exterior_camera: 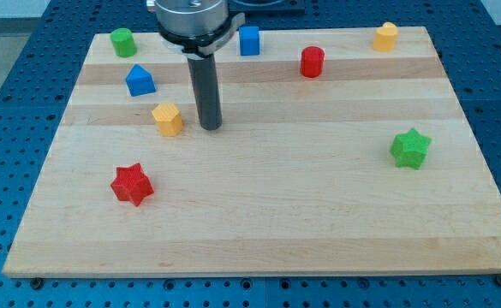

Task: Push the yellow hexagon towards the center left side of the board

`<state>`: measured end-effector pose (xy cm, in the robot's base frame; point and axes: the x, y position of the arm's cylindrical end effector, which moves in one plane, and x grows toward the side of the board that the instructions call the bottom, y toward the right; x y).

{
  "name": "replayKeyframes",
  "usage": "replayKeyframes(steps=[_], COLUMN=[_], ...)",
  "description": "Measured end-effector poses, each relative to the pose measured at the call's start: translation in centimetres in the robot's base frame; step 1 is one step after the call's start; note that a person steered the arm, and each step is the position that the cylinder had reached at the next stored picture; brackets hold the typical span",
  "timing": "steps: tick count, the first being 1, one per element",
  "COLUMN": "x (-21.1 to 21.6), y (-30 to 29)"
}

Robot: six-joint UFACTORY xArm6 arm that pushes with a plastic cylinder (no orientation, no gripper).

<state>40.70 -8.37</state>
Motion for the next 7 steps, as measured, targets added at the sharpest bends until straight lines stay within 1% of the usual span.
replayKeyframes(steps=[2, 5, 7], x=[0.0, 0.0, 0.5], y=[-6.0, -10.9, -8.3])
